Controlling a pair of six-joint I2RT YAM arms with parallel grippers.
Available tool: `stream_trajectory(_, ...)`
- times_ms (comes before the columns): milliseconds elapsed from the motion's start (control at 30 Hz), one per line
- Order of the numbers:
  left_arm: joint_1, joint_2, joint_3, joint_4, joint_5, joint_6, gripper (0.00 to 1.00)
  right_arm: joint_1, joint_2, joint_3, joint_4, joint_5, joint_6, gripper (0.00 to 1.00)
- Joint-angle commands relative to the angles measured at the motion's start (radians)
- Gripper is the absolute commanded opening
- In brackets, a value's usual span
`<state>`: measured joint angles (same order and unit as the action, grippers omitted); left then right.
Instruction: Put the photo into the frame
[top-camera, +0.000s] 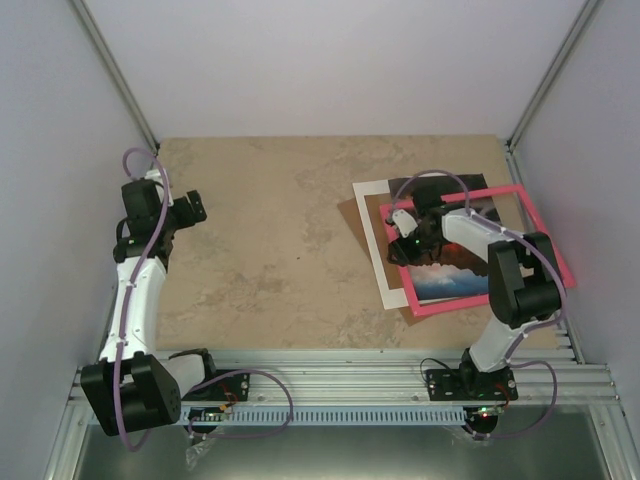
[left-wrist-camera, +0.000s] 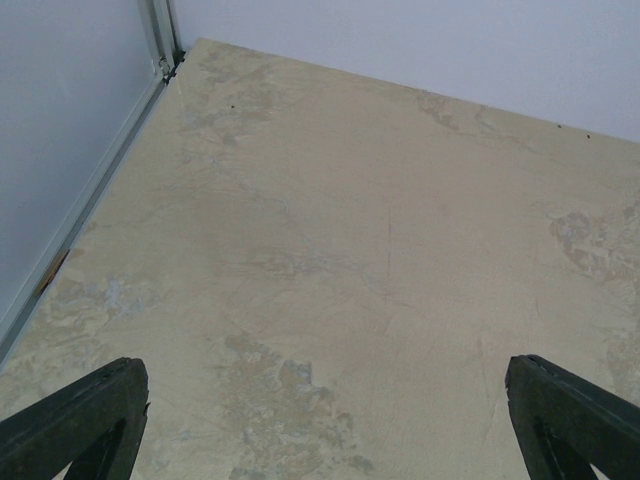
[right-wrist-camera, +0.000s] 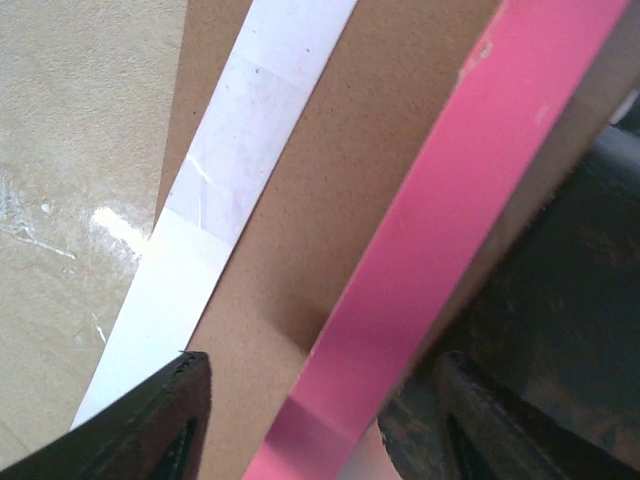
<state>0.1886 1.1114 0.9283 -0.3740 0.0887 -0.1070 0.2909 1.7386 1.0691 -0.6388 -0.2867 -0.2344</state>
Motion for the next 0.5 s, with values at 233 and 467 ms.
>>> stream_trajectory(233,-0.003,-0.011,-0.034,0.046,0.008,-0.010,1.00,0.034,0.052,-0.019,0.089,0.092,0.074,0.41)
stream_trajectory(467,-0.003,-0.018,-0.030,0.036,-0.009,-0.012,1.00,0.036,-0.023,-0.020,0.059,0.153,0.087,0.31)
